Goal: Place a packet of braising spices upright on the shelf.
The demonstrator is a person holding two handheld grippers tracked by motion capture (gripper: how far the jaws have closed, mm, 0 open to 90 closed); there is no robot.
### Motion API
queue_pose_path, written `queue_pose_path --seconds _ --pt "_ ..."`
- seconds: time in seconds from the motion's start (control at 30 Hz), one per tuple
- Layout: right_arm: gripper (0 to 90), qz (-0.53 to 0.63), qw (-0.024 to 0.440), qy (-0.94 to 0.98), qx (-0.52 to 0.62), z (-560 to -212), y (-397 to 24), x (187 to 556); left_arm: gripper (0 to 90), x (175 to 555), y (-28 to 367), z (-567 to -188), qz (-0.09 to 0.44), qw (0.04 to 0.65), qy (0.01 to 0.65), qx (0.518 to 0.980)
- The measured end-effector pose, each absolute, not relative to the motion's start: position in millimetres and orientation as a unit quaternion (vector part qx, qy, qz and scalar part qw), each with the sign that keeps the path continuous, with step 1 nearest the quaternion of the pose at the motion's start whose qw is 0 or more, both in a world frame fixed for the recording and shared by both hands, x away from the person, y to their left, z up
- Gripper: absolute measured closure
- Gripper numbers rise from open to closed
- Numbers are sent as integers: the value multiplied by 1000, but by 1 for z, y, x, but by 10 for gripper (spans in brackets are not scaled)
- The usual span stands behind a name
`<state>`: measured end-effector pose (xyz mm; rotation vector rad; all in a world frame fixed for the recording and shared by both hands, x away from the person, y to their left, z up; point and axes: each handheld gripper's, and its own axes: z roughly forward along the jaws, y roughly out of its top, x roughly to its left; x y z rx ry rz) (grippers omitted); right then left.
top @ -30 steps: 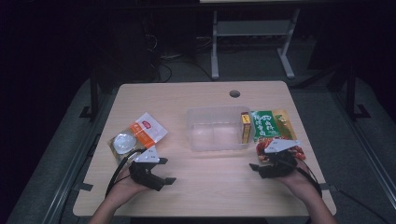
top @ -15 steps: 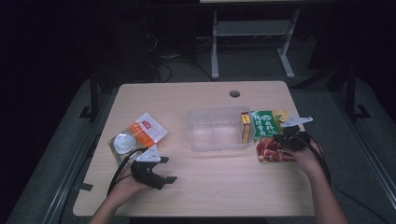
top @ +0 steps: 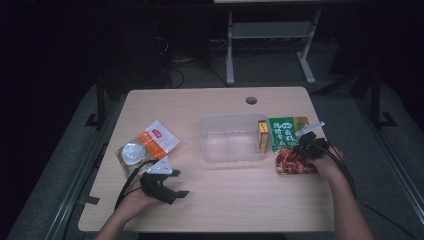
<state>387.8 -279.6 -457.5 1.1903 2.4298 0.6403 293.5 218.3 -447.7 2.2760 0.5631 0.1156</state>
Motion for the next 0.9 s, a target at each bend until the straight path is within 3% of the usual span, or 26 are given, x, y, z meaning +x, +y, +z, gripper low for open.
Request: queue_pose_path --seconds 0.9 --pt "900 228 121 902 345 -451 -256 324 187 292 211 -450 27 383 212 899"
